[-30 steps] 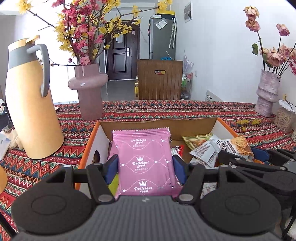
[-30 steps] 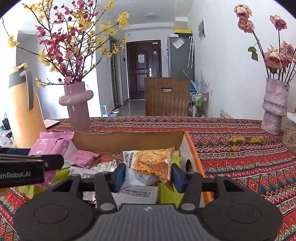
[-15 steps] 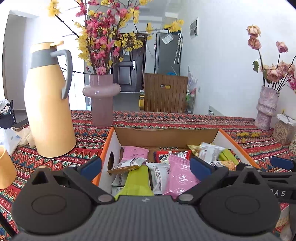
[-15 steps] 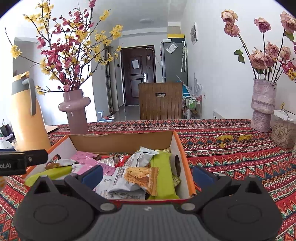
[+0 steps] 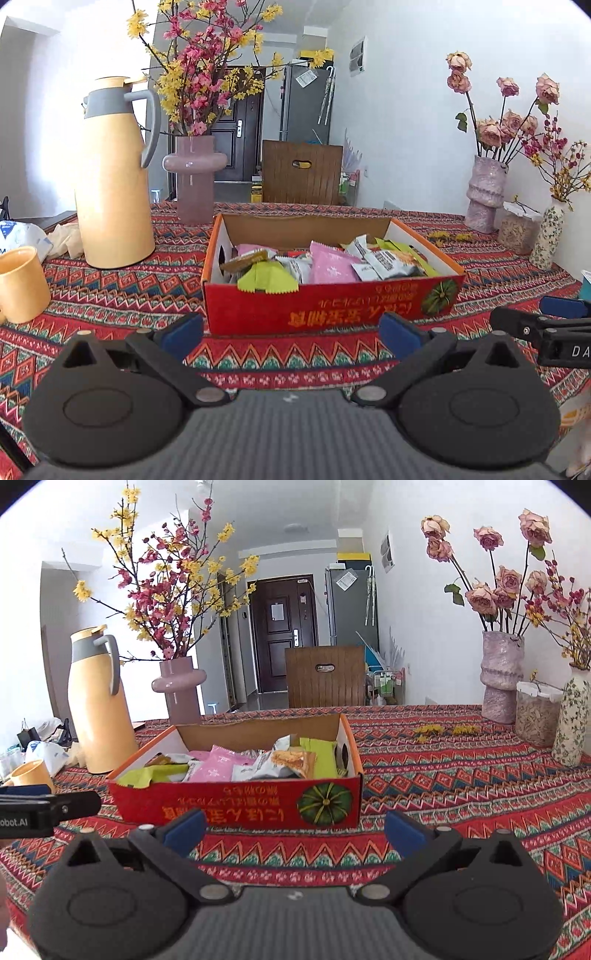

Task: Organize snacks

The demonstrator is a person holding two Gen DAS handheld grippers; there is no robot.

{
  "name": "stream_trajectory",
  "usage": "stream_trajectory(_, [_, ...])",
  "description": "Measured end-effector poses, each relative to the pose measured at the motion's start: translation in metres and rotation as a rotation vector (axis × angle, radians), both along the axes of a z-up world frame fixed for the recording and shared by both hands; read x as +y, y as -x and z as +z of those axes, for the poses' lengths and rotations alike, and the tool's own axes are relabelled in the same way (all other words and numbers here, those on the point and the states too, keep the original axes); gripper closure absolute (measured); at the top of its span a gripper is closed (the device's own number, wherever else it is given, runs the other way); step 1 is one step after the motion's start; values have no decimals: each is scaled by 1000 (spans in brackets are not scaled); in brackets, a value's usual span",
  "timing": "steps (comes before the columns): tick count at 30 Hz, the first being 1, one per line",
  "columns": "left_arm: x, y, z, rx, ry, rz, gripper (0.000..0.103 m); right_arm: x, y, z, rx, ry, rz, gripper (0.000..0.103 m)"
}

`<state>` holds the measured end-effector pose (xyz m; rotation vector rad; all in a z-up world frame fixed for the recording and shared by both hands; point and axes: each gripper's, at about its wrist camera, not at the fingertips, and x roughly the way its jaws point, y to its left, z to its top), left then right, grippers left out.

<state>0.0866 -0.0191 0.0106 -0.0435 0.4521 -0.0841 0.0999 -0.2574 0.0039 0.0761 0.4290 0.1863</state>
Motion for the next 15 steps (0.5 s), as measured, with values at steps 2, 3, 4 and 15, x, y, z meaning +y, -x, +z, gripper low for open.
stream_trajectory(2, [2,11,-7,20,0,-13,0,0,12,-5,16,5,5,0])
stream_trajectory(3, [2,16,-10,27,-6,-17,0,0,19,-7,24,9,8,0])
stream_trajectory(4, [2,20,-12,32,-12,-16,0,0,23,-9,33,11,11,0])
stream_trajectory(15, [7,44,-29,73,-19,1,0,8,46,-23,82,17,45,0])
